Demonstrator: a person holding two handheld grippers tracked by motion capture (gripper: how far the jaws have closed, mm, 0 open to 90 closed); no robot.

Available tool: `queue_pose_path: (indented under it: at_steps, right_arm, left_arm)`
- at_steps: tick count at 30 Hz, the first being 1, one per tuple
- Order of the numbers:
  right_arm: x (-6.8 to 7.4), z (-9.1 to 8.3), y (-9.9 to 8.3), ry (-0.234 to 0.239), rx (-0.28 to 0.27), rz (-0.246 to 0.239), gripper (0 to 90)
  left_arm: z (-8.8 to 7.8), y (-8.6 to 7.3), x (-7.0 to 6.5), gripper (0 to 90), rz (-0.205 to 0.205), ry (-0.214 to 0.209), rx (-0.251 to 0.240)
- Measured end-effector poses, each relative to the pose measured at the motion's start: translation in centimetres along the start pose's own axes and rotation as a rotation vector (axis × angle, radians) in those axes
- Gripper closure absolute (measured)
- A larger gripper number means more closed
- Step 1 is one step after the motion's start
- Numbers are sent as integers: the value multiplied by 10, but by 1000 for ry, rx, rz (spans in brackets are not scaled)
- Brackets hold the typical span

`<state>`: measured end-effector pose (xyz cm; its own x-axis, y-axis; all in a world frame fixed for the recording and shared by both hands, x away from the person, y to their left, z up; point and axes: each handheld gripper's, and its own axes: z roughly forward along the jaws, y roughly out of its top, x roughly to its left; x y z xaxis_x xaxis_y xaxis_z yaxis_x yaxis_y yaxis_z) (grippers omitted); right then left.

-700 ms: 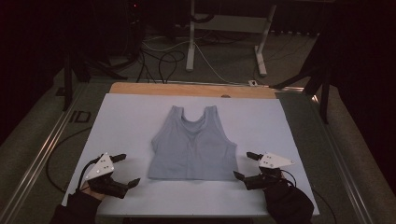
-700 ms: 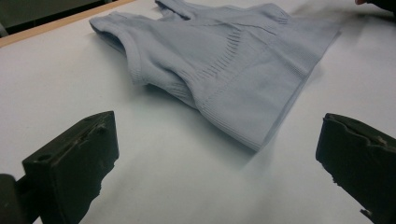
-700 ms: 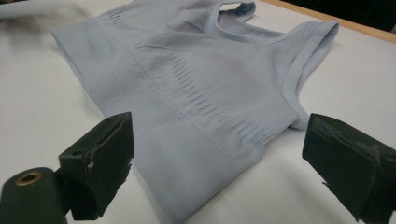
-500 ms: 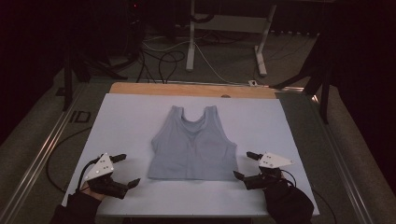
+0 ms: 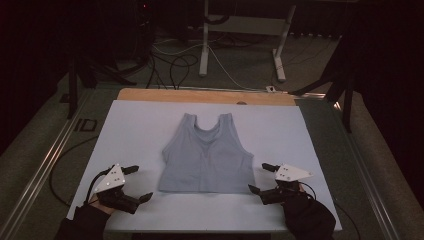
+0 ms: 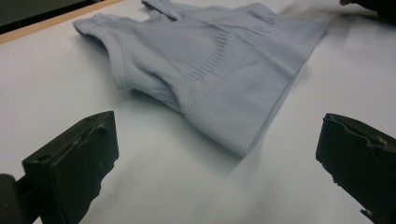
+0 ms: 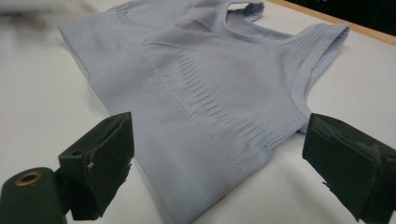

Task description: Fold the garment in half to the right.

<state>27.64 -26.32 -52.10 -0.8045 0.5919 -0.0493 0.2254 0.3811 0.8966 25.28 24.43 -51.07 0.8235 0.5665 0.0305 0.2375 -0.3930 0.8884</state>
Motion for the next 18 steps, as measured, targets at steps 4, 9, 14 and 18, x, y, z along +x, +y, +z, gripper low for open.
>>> queue_pose_path:
  at_steps: [4, 9, 14, 18]
  right_arm:
    - [2, 1, 0, 10, 18, -4, 90]
    - [5, 3, 3, 27, 32, -1, 90]
    - [8, 5, 7, 46, 45, -11, 90]
    - [12, 2, 12, 66, 20, -10, 90]
  left_arm:
    - [1, 1, -3, 2, 7, -16, 4]
    - [0, 3, -4, 2, 1, -34, -1]
    - [2, 8, -8, 2, 13, -56, 8]
    - [5, 13, -14, 2, 17, -86, 17]
